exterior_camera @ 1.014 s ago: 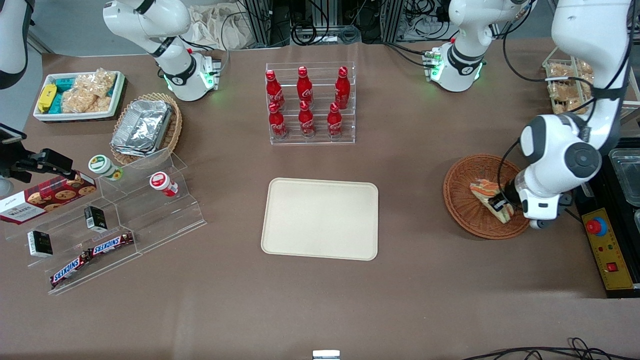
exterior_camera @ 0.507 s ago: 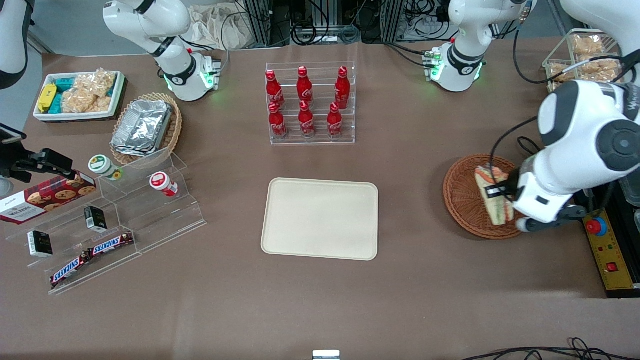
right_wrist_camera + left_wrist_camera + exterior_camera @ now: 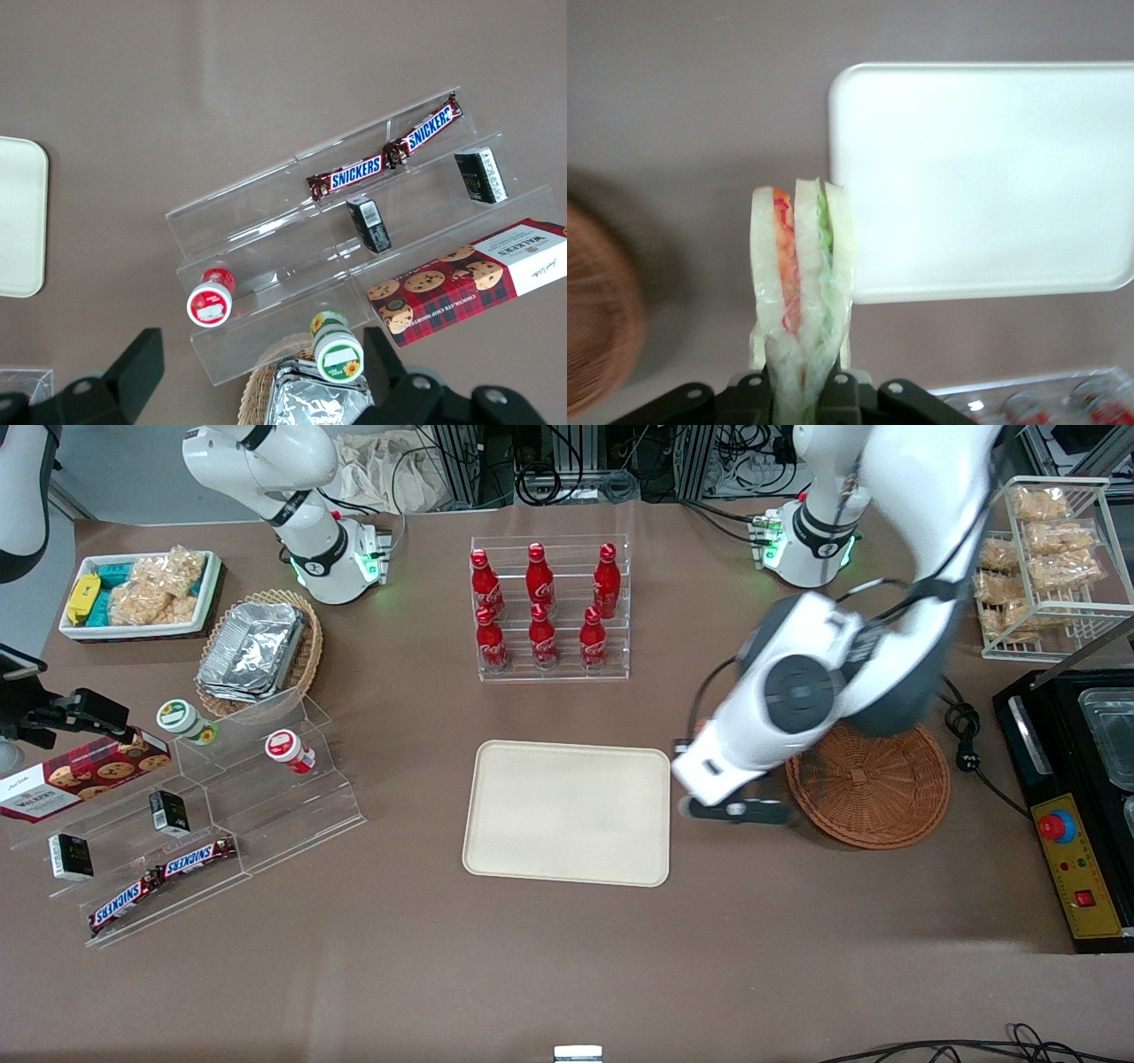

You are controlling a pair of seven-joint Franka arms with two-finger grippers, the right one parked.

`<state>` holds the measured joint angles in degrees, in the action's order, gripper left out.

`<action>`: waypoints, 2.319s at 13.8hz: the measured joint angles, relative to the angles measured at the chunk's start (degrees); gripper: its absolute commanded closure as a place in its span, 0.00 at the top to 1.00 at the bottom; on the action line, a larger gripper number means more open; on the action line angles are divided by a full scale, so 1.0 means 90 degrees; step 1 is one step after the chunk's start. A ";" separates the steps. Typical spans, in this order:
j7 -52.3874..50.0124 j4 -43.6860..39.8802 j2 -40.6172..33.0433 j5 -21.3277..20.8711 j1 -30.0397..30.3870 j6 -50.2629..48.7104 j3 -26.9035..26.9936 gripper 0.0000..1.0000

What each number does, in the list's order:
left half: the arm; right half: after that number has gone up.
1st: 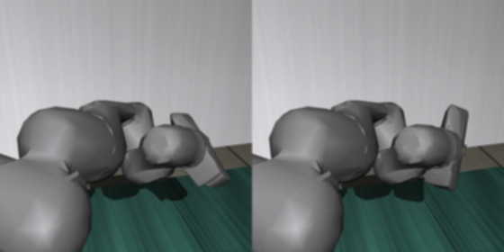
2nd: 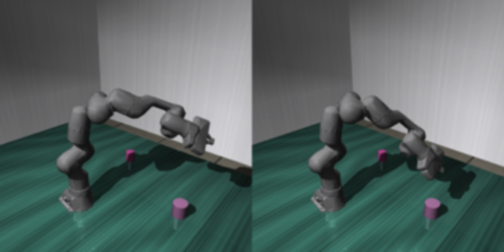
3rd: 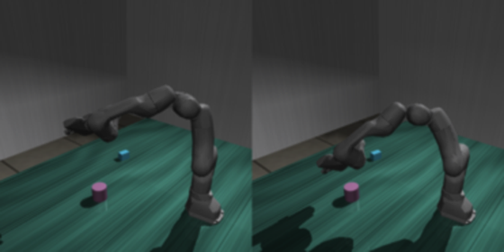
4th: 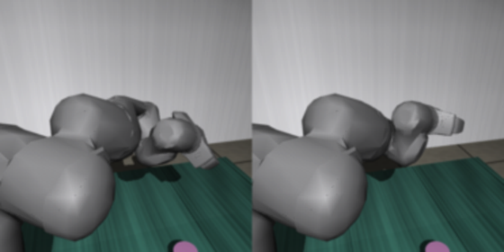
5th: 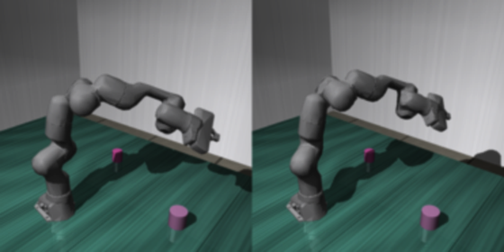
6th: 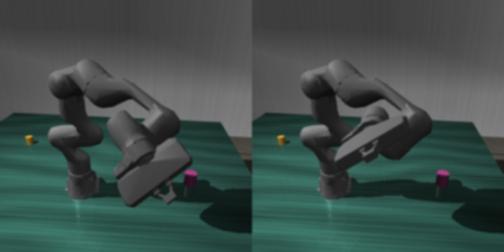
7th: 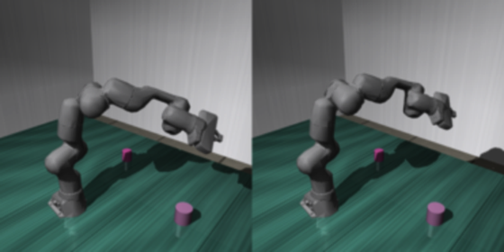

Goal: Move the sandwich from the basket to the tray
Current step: 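Carry the held sandwich with the left gripper over the cream tray, then lower the sandwich onto the tray, open the left gripper and rise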

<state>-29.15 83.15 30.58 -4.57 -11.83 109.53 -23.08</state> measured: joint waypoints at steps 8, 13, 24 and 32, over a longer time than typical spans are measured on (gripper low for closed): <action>-0.0730 -0.0163 0.1671 -0.0836 -0.0501 0.1643 0.0043 0.00; -0.1089 -0.0166 0.1748 -0.0857 -0.0653 0.1712 0.0094 0.98; -0.1094 -0.0162 0.0498 -0.0854 -0.0195 0.0169 0.0225 0.98; 0.1531 0.1677 -0.2635 0.0505 0.2305 -0.1025 0.0285 0.99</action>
<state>-15.38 98.25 6.86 -0.02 8.92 100.30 -20.51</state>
